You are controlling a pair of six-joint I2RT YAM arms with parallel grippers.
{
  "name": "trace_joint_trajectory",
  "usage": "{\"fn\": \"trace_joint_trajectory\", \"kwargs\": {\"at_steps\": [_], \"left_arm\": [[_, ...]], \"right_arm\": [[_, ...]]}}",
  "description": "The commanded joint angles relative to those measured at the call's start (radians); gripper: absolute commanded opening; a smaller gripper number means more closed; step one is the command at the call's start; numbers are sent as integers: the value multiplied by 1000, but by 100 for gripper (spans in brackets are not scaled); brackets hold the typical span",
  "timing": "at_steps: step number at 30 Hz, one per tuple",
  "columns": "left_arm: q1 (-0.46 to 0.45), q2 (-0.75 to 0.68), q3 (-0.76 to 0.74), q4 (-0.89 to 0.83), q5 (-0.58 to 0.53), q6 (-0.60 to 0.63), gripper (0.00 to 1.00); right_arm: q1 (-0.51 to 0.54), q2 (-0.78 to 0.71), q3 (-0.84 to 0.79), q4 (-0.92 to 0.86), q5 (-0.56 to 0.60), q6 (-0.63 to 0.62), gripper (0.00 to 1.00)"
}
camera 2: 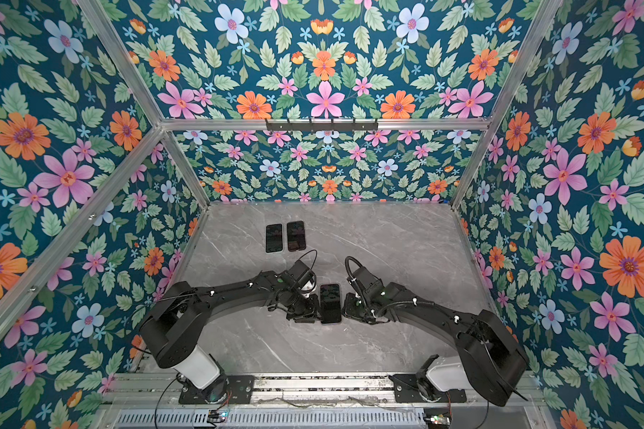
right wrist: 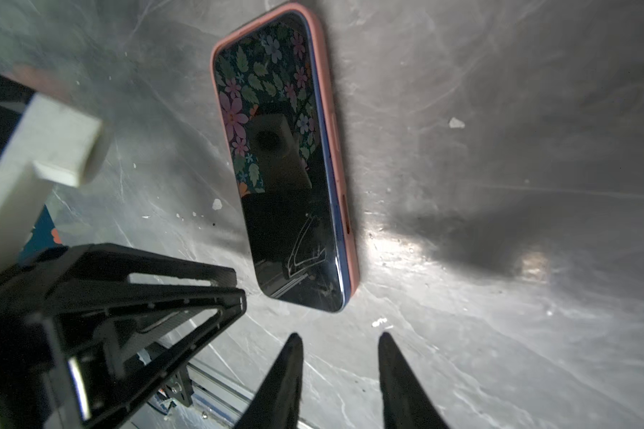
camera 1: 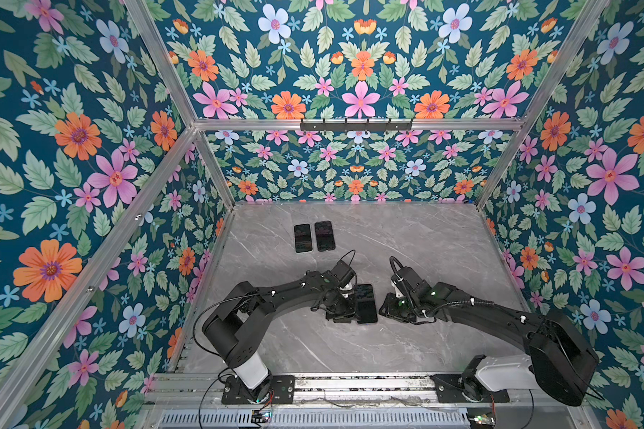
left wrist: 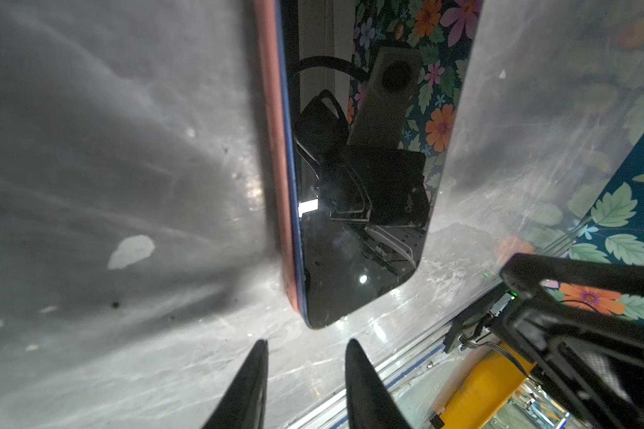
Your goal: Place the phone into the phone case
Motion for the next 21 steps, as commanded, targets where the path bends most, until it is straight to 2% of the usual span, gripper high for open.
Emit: {"fn": "trace_joint_trajectory", "kwargs": {"at_steps": [1, 21], "left_arm": [[-10, -6, 3, 30, -6, -37, 37], [-31, 33, 8, 51, -6, -59, 29]], "right_arm": [[1, 4, -4, 43, -18, 65, 36], [3, 95, -13, 122, -97, 86, 35]]}}
